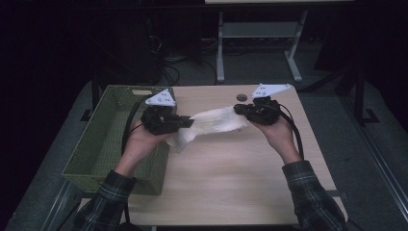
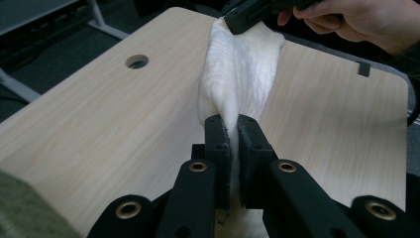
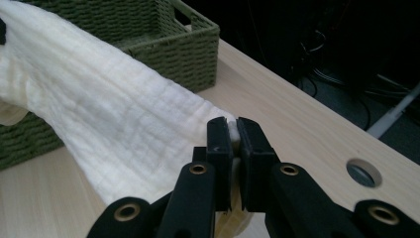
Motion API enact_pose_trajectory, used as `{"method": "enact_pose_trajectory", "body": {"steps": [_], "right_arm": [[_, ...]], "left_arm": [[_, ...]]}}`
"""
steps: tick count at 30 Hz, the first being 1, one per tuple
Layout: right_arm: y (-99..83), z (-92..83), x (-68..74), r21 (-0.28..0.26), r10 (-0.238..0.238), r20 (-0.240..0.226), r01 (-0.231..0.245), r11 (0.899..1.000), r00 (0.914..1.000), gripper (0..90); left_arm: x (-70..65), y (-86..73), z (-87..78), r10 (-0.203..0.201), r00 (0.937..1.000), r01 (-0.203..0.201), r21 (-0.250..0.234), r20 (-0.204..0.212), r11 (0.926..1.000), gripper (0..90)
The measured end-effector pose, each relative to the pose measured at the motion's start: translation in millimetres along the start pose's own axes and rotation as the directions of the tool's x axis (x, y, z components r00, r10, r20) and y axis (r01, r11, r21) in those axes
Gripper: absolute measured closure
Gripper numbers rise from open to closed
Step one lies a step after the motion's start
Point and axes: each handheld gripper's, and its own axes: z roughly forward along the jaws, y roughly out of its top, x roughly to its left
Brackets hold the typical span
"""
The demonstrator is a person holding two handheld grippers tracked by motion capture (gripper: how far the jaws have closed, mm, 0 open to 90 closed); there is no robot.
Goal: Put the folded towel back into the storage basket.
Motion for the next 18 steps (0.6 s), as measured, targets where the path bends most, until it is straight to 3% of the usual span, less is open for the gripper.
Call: {"method": "enact_pose_trajectory", "body": {"steps": [11,18], "right_arm": [[41.6,34.1,17.9,-0.025,-0.043,-0.065,0.041,0.999,0.9970,85.0],[64.5,58.3,35.4,-0.030,-0.073,-0.100,0.071,0.997,0.9922,85.0]], "left_arm": [[14.1,-9.8,-45.4,-0.022,0.9970,0.021,-0.017,-0.074,0.9996,84.9],[25.5,-23.7,-78.9,-0.048,0.9912,0.044,-0.030,-0.123,0.9986,84.8]]}}
